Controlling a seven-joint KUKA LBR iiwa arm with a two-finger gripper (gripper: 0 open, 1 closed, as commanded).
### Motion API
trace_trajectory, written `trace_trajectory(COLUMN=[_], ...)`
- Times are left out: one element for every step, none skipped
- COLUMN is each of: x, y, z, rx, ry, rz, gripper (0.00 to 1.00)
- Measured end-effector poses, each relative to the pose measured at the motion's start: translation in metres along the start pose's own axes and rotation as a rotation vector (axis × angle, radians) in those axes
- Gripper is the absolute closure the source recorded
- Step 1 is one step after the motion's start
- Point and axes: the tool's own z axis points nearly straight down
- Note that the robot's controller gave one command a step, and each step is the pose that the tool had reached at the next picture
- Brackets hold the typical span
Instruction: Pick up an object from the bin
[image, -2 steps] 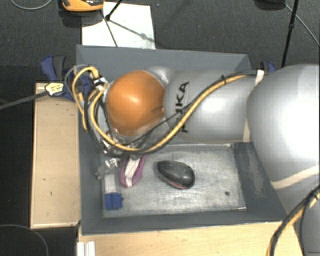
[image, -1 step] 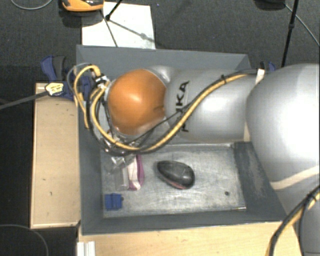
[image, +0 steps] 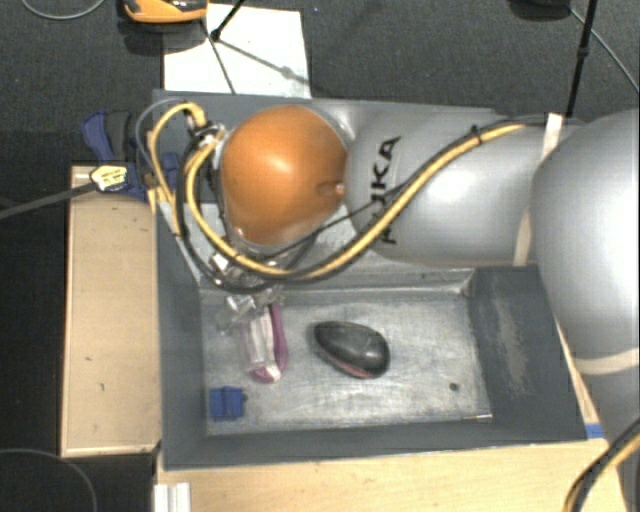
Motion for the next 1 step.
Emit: trace_trajectory(x=[-0.0003], y=[-0.0014], z=[-0.0192], rx=[-0.003], ry=[-0.001], rz=[0.015], gripper=[1.00])
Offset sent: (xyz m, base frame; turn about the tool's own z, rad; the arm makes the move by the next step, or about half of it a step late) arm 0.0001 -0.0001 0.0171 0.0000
